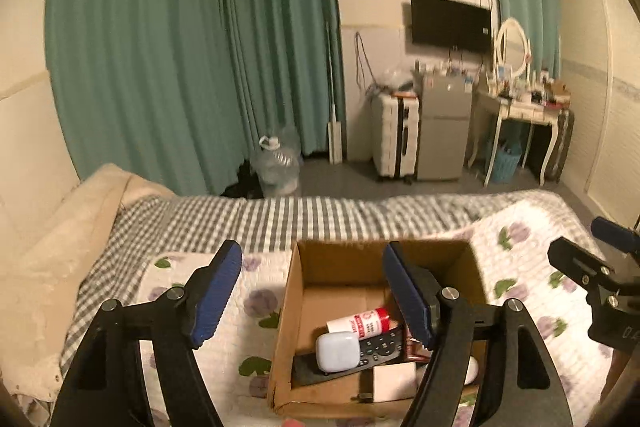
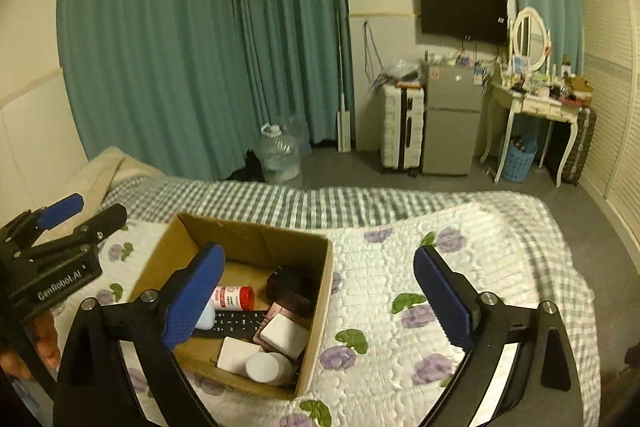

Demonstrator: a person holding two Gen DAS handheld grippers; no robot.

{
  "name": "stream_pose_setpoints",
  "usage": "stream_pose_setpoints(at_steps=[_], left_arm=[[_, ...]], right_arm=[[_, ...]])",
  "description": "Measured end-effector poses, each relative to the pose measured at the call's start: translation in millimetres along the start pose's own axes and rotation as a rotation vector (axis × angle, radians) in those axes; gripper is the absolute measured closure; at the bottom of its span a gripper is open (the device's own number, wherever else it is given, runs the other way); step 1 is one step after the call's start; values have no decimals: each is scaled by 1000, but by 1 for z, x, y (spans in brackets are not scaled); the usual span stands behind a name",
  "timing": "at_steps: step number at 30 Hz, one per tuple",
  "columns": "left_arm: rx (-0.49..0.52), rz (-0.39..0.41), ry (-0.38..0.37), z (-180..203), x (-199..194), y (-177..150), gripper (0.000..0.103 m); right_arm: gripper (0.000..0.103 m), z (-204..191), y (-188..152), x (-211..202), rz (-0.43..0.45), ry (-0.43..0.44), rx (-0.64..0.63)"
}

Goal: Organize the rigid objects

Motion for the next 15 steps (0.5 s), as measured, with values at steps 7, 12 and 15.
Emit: stream_pose_setpoints(at_steps=[7, 12, 15], left_arm=[[-24, 129, 14, -19, -75, 21, 27], [-53, 305, 44, -42, -156, 24, 25], [-75, 371, 10, -53, -189, 22, 24]], right_arm=[[0, -23, 18, -71, 113, -36, -60], [0, -47, 21, -127, 196, -47, -111], [0, -61, 17, -151, 239, -40, -124]])
Point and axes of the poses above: each gripper's, at about its wrist camera, not at the fingertips, and x roughly the way its jaws point, z to its right, y to its top, the point moved 2 cm from there along x, roughly the way its jaws point, and after that the axes turned 9 degrees about y, right-handed, at the moved point
